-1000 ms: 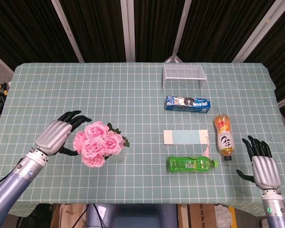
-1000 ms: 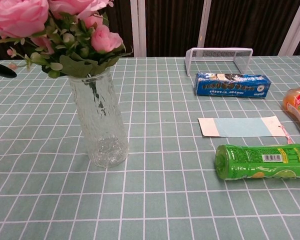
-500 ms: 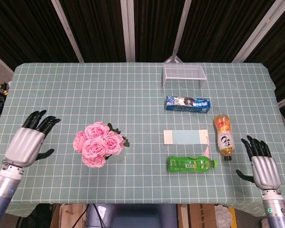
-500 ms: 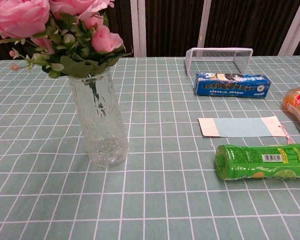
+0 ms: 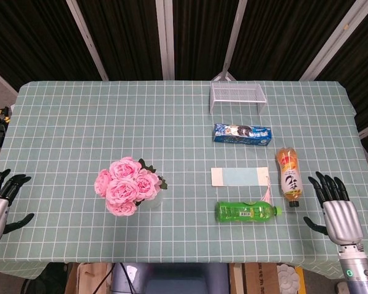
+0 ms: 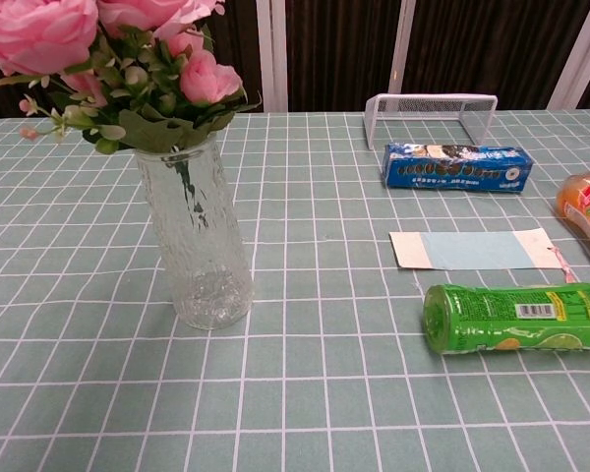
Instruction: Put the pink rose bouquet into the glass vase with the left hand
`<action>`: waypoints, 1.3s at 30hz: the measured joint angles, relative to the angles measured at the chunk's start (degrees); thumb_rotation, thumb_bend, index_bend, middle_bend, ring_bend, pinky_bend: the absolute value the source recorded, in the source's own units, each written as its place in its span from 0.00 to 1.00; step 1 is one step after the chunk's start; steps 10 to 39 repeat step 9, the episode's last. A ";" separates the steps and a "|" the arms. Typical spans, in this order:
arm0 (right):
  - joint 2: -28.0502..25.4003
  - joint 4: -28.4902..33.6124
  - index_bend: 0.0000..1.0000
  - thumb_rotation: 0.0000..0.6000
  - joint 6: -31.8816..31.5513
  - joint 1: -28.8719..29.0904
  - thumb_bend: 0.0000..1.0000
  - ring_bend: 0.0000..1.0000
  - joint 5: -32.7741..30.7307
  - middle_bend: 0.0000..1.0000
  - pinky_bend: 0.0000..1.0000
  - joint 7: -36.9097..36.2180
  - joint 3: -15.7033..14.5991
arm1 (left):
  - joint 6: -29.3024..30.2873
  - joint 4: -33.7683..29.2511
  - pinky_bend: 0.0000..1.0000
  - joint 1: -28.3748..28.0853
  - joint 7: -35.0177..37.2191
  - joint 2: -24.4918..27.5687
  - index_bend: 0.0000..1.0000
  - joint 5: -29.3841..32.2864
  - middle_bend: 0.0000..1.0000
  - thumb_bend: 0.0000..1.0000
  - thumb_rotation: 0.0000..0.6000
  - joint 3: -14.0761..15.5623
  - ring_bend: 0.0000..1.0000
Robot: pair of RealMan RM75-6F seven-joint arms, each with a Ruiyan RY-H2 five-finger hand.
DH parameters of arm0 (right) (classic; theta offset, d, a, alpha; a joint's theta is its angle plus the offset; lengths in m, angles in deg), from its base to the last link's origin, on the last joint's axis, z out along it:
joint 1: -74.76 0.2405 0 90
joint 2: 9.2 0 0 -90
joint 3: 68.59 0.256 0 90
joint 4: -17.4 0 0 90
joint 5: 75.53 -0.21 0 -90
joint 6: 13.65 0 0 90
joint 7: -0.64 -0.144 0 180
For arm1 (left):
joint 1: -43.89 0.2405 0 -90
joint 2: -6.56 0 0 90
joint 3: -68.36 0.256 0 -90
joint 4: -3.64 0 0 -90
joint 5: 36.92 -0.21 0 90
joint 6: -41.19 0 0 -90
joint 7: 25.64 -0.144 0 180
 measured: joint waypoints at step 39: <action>-0.72 1.07 0.10 1.00 -0.59 -0.56 0.19 0.00 -0.11 0.04 0.00 -0.44 -0.06 | 1.10 3.53 0.09 1.39 3.65 -1.62 0.24 -1.37 0.18 0.17 1.00 -1.71 0.07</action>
